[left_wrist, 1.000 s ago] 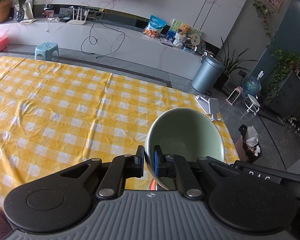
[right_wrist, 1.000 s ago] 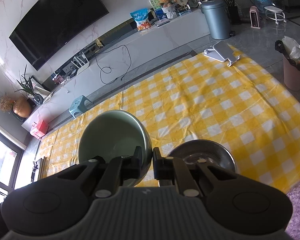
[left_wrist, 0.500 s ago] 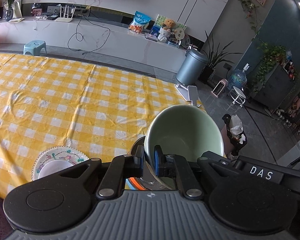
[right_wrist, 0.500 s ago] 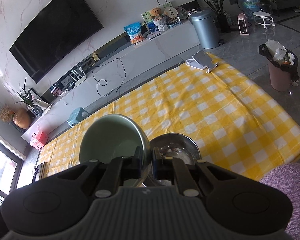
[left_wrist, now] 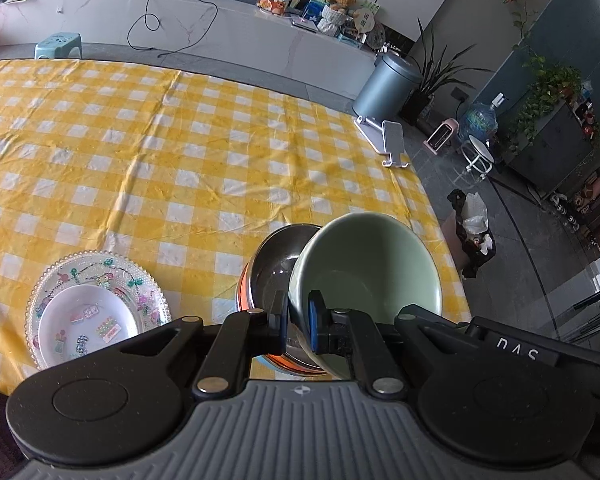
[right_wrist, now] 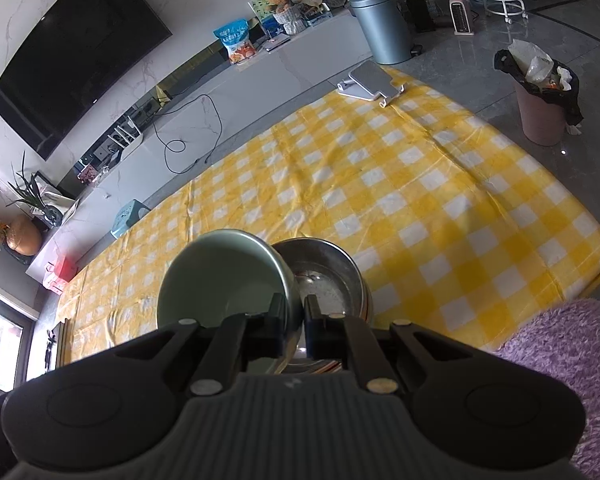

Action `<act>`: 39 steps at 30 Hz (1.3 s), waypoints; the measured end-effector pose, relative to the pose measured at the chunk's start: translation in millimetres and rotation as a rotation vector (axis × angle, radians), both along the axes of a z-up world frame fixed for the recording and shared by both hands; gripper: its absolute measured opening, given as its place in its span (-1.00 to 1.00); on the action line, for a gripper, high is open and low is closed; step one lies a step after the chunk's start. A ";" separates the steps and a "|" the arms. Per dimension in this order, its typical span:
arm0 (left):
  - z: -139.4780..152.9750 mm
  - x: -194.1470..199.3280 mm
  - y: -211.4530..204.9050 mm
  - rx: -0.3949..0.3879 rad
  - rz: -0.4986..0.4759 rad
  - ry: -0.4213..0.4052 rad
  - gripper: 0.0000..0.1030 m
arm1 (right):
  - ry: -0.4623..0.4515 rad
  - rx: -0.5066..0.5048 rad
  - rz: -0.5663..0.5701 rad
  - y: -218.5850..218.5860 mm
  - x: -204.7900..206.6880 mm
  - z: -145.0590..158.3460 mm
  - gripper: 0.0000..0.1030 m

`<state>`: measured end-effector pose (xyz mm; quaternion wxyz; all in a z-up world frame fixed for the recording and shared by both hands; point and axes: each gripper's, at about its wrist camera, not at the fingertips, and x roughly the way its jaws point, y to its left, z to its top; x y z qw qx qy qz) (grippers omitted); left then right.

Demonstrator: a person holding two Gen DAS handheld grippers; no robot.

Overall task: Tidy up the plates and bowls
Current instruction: 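Lower the pale green bowl into the nested steel bowls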

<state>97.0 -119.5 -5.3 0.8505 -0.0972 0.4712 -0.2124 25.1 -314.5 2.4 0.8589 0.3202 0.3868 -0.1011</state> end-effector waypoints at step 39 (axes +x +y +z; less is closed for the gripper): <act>-32.2 25.8 -37.8 0.233 -0.129 0.015 -0.62 | 0.104 0.040 0.017 -11.4 40.0 -53.0 -0.51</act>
